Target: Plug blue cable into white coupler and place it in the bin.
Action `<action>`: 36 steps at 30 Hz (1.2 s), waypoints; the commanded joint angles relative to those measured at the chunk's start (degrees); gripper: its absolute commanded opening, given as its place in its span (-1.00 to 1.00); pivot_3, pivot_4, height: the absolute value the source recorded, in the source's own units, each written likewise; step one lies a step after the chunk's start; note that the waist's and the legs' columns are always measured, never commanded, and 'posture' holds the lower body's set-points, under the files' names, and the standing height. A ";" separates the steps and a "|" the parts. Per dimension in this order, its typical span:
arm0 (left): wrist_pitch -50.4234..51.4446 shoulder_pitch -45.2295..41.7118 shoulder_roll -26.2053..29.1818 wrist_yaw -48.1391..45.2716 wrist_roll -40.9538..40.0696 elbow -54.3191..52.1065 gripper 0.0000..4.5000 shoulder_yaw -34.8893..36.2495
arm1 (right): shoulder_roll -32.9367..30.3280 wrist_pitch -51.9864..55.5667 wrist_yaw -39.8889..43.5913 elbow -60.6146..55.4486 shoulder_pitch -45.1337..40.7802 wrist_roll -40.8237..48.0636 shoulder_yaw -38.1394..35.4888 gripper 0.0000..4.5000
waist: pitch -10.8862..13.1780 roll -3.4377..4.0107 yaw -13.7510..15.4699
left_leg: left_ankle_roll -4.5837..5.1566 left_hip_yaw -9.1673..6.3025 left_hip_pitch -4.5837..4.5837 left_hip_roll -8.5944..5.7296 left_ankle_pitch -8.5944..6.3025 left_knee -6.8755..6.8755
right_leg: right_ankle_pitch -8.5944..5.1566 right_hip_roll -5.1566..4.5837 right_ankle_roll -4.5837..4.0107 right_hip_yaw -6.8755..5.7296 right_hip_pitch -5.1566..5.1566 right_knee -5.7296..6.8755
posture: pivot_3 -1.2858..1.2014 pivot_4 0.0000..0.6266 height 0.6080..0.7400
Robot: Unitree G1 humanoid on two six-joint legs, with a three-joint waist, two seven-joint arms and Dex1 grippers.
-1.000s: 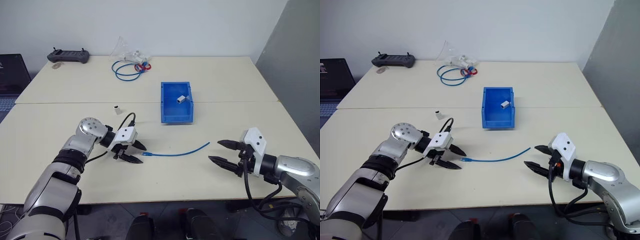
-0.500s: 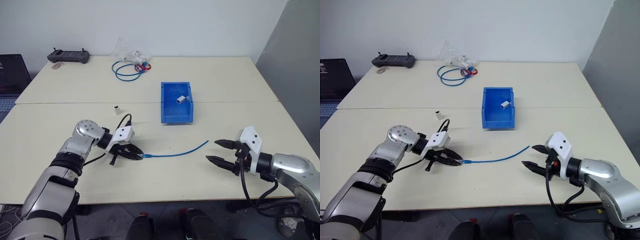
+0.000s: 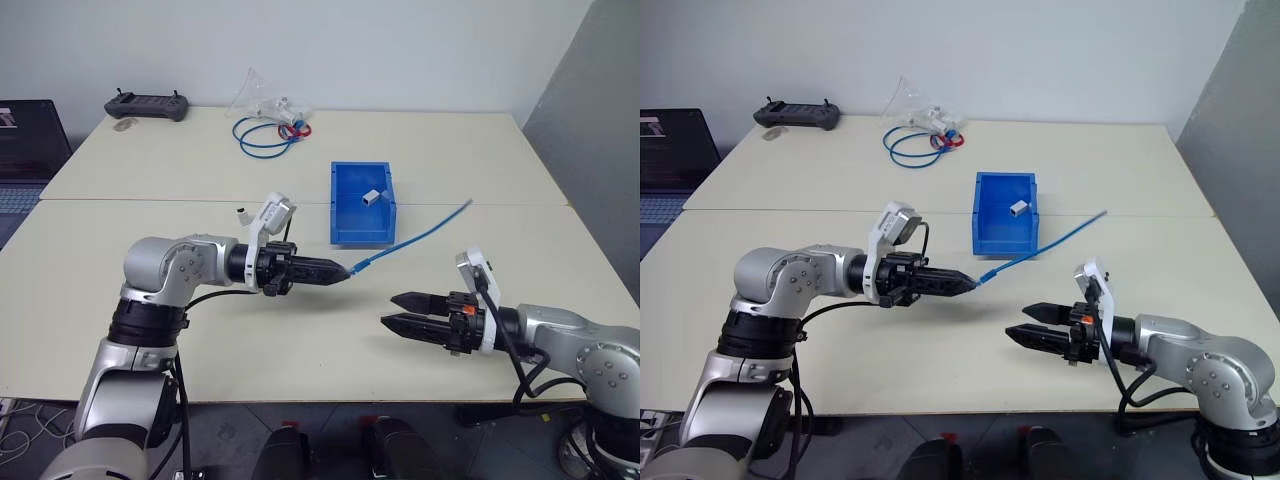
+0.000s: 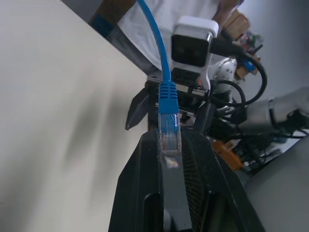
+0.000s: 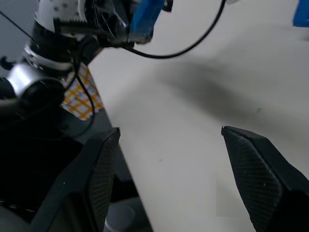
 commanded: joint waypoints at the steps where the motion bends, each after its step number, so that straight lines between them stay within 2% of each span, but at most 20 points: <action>1: 1.55 2.07 -0.77 2.78 -3.25 -4.27 -0.75 1.45 | 2.20 1.25 -6.03 1.29 -2.75 7.53 -1.20 0.57 | 0.00 0.00 0.12 | 0.00 -0.01 0.02 -0.02 0.00 -0.01 | 0.00 0.00 0.00 -0.01 0.01 0.02 | 0.03 -0.52 1.00; 5: 2.14 3.37 -1.31 4.55 -5.25 -5.78 -0.75 1.66 | 4.35 0.81 -13.57 4.32 -5.11 17.17 -0.85 0.57 | 0.00 0.00 0.20 | -0.01 0.02 0.01 -0.04 0.01 -0.02 | 0.00 -0.03 0.00 0.03 0.00 0.01 | 0.03 -0.52 1.00; 10: 1.97 3.37 -2.09 6.56 -7.41 -5.59 -0.75 2.27 | 3.94 -0.30 -18.13 5.35 -6.00 22.07 1.27 0.57 | 0.00 0.00 0.22 | -0.01 0.07 -0.05 -0.15 0.01 -0.02 | 0.02 -0.20 0.03 0.02 0.00 -0.04 | 0.03 -0.52 1.00; 13: 1.88 4.37 -1.71 6.85 -8.39 -6.55 -0.77 2.28 | 3.39 -0.78 -18.91 5.82 -6.08 24.04 2.33 0.37 | 0.00 0.00 0.21 | -0.01 0.09 -0.08 -0.17 0.00 -0.02 | 0.02 -0.22 0.04 0.02 0.00 -0.08 | 0.03 -0.52 1.00; 16: 1.89 5.01 -1.38 7.06 -8.99 -7.06 -0.77 2.39 | 2.56 -1.17 -19.32 6.29 -6.21 25.78 3.23 0.01 | 0.00 0.00 0.21 | -0.01 0.09 -0.07 -0.16 0.00 -0.04 | 0.02 -0.22 0.04 0.01 -0.01 -0.08 | 0.03 -0.52 1.00; 19: 1.61 5.49 -1.01 7.21 -9.38 -7.19 -0.77 2.45 | 2.15 -1.90 -19.93 7.19 -6.62 26.66 3.80 -0.25 | 0.00 0.00 0.21 | -0.01 0.07 -0.07 -0.15 0.00 -0.03 | 0.02 -0.21 0.04 0.00 -0.01 -0.07 | 0.03 -0.52 1.00; 25: 0.94 5.58 -0.94 8.06 -9.88 -6.71 -0.77 2.62 | 0.64 -2.66 -19.94 8.25 -6.99 27.90 4.69 -0.89 | 0.00 0.00 0.21 | -0.01 0.08 -0.07 -0.16 0.01 -0.03 | 0.03 -0.21 0.05 0.01 -0.01 -0.07 | 0.03 -0.52 1.00; 32: -3.97 6.66 -0.99 8.54 -7.24 -7.29 -0.77 1.84 | -0.69 -3.61 -20.50 8.52 -7.18 29.14 5.71 -0.93 | 0.00 0.00 0.21 | -0.01 0.09 -0.09 -0.16 0.00 -0.04 | 0.03 -0.21 0.05 0.01 -0.02 -0.10 | 0.03 -0.52 1.00; 36: -13.57 8.77 4.45 2.33 0.12 -6.11 -0.41 -2.88 | -0.80 -4.80 -20.69 8.95 -8.22 26.86 6.03 -0.93 | 0.00 0.00 0.12 | -0.01 0.10 -0.07 -0.14 0.01 -0.04 | 0.03 -0.20 0.05 0.02 -0.02 -0.09 | 0.03 -0.52 1.00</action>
